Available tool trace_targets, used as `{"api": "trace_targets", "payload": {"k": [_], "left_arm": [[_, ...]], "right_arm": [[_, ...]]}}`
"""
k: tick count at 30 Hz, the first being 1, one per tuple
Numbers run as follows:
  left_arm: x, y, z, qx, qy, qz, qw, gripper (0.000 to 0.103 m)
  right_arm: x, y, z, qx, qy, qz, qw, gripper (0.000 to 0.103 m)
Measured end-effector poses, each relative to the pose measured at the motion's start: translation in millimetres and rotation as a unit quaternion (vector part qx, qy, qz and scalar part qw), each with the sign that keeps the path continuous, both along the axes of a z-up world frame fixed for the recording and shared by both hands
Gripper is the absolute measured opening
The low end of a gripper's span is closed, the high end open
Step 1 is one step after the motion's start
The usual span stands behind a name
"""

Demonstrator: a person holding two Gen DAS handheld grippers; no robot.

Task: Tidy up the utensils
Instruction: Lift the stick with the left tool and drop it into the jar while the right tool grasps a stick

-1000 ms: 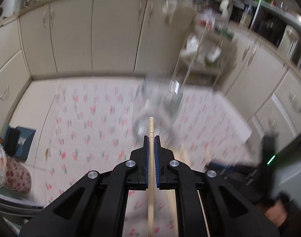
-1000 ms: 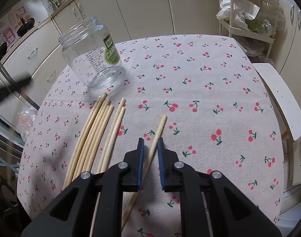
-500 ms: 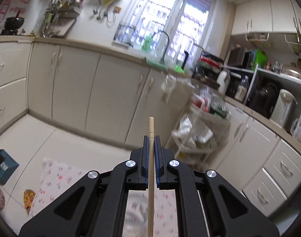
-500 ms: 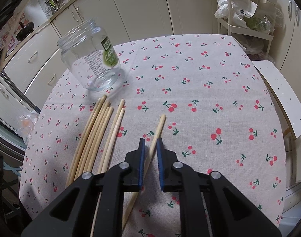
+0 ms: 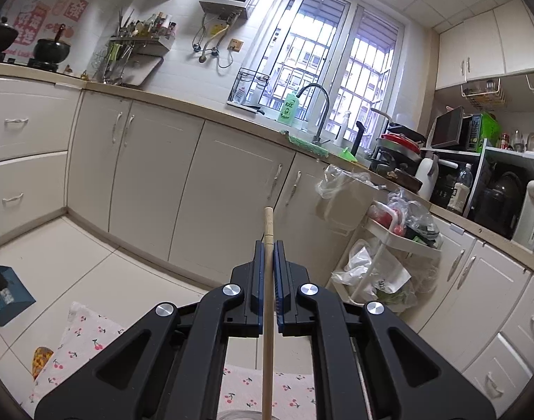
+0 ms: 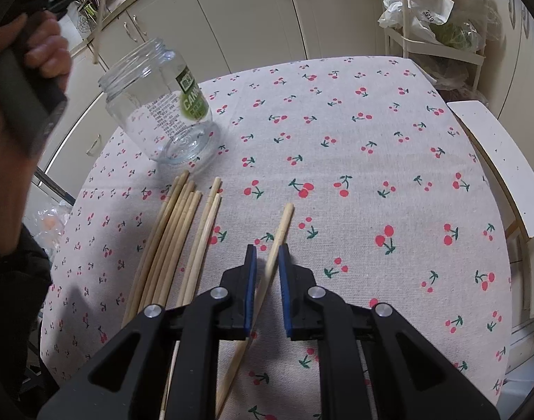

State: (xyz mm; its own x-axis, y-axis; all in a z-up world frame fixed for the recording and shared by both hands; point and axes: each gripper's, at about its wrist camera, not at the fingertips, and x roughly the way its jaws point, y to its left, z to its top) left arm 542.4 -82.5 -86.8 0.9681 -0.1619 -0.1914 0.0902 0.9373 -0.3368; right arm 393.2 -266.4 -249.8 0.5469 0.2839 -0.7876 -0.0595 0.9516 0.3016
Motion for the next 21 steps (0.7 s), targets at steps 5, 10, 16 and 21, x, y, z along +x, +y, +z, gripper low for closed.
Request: {"api": "trace_targets", "payload": {"k": [5, 10, 16, 21], "left_arm": [[-6.3, -8.4, -13.7, 0.023, -0.013, 0.0, 0.9996, 0.005], [-16.8, -13.3, -18.7, 0.042, -0.028, -0.005, 0.9987, 0.005], [-14.9, -10.2, -7.4, 0.045, -0.043, 0.002, 0.9981, 0.005], [-11.2, -11.5, -6.4, 0.053, -0.045, -0.002, 0.9976, 0.005]], "right_arm": [[1.0, -0.9, -0.3, 0.005, 0.001, 0.0, 1.0, 0.014], [1.1, -0.8, -0.1, 0.005, -0.002, 0.0, 1.0, 0.014], [1.5, -1.3, -0.2, 0.004, -0.003, 0.0, 1.0, 0.014], [1.3, -1.7, -0.4, 0.003, -0.004, 0.0, 1.0, 0.014]]}}
